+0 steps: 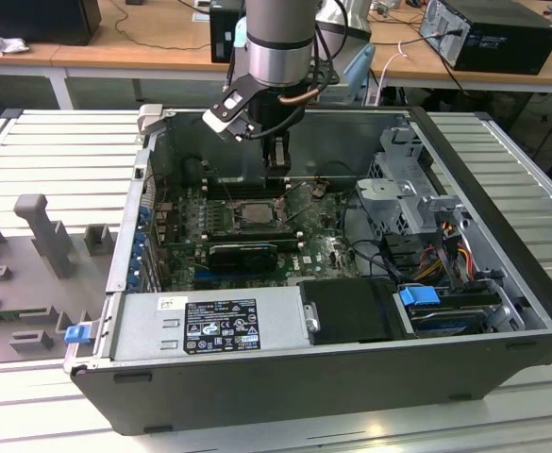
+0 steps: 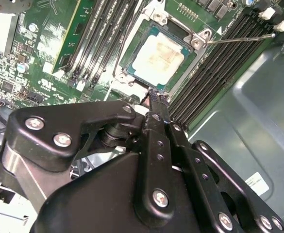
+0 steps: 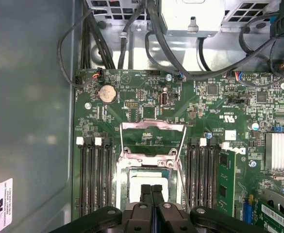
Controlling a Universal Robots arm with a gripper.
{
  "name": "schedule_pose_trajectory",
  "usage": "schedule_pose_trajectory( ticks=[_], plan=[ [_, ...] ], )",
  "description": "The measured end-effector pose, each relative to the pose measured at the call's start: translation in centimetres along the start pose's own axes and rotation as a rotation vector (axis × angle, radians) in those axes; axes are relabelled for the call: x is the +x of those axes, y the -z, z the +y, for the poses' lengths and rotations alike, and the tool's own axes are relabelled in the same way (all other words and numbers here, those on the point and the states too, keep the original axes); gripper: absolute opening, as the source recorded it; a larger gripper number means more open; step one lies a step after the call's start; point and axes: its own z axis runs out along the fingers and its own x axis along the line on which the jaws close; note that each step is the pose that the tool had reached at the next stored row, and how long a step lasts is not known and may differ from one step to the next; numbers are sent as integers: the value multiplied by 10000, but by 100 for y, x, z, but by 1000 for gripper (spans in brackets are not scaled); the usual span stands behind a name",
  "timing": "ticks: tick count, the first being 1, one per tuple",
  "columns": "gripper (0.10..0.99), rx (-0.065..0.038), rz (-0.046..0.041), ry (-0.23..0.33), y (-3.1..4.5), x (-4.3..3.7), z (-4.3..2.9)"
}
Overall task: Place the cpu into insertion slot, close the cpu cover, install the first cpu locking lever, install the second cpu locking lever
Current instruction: 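Close the cpu cover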
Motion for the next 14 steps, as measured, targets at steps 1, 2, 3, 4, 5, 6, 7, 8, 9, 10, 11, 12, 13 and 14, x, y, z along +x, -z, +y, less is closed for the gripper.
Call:
schedule_pose_trajectory(
  ticks=[1, 2, 3, 4, 5, 6, 7, 8, 9, 10, 11, 12, 13, 14],
  plan=[
    [106, 0, 0, -1, 1, 0, 8],
    [106, 1, 0, 0, 1, 0, 20],
    [106, 2, -3, 1, 2, -1, 36],
    [106, 2, -3, 0, 2, -1, 50],
    [106, 2, -3, 0, 1, -2, 65],
    [106, 1, -2, 0, 0, -1, 96],
    [106, 2, -2, 0, -1, -2, 116],
    [106, 2, -2, 3, -1, -2, 136],
    [106, 3, -3, 3, -1, -2, 146],
    [106, 3, -4, 2, 3, -2, 151],
    [106, 3, -4, 2, 9, -1, 154],
    [106, 2, -2, 2, 19, 0, 156],
    [106, 2, -3, 2, 32, 0, 160],
    [106, 2, -3, 2, 44, 0, 163]
  ],
)
